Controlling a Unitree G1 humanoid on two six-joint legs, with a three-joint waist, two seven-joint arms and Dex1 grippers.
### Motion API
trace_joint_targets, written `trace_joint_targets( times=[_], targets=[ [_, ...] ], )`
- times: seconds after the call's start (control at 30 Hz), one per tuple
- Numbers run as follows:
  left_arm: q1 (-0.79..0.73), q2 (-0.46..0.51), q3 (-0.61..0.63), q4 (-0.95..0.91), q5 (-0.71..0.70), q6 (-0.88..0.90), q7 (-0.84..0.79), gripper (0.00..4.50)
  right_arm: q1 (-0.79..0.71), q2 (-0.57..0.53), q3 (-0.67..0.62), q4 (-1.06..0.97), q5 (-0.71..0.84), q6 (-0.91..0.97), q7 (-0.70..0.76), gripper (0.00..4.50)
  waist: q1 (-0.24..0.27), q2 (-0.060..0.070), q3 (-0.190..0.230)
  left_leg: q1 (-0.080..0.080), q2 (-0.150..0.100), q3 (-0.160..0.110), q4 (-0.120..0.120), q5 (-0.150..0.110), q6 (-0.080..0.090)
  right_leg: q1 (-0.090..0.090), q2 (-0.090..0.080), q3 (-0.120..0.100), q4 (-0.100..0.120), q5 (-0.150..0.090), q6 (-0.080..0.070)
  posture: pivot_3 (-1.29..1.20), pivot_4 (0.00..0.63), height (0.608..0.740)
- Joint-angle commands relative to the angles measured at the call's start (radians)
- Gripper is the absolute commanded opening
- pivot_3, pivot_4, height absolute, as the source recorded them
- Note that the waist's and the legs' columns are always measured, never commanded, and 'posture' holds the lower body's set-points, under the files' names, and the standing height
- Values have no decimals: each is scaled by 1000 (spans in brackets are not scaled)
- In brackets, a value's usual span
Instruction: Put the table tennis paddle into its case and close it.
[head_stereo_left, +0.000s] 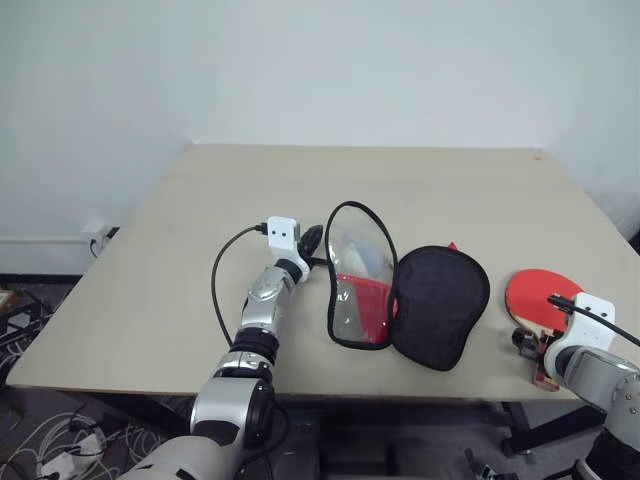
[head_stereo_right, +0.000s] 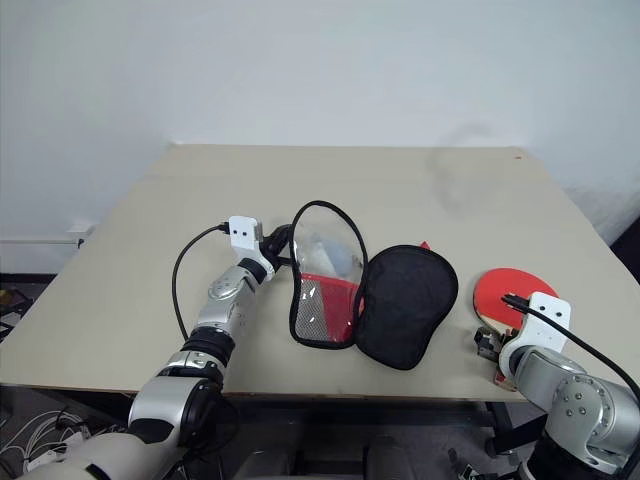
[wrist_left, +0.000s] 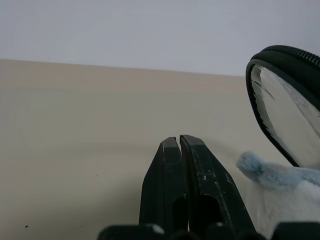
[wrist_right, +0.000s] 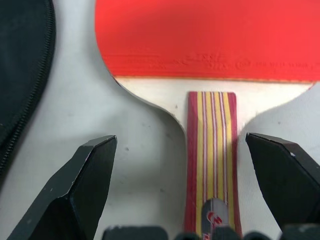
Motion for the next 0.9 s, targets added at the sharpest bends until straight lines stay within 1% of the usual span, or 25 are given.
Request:
trace_joint_targets(
  times=[0.03,0.33,0.43,0.77,0.8,0.9],
  targets=[
    [-33,4,7,-14,-4,-24,-5,0,-2,-14,-30,7,73,8,-61,4477,0,0,0,0,0,0,0,0,0,0,0,0,0,0,0,0,0,740],
    [-35,8,8,-12,-3,-24,-4,0,-30,-4,-52,60,183,8,-186,4477,0,-1,0,-1,0,0,0,0,0,0,0,0,-1,0,0,0,0,740],
    [-36,10,8,-11,-3,-24,-4,0,-39,-3,-53,71,208,8,-215,3923,0,-1,1,-1,0,0,0,0,0,0,0,0,-1,0,0,0,0,740],
    [-33,13,8,-15,-1,-21,-1,0,-71,-7,-47,97,255,8,-270,1268,-3,-2,1,-1,0,0,-1,0,0,0,0,0,-2,0,0,0,0,740],
    [-32,14,8,-16,-1,-21,0,0,-73,-7,-45,99,258,8,-273,1138,-3,-2,1,-1,0,0,-1,0,0,0,0,0,-2,0,0,0,0,740],
    [-33,16,9,-15,-1,-21,2,0,-78,-9,-38,102,266,8,-280,1132,-3,-2,1,-1,0,0,-1,0,0,0,0,0,-2,0,0,0,0,740]
  ],
)
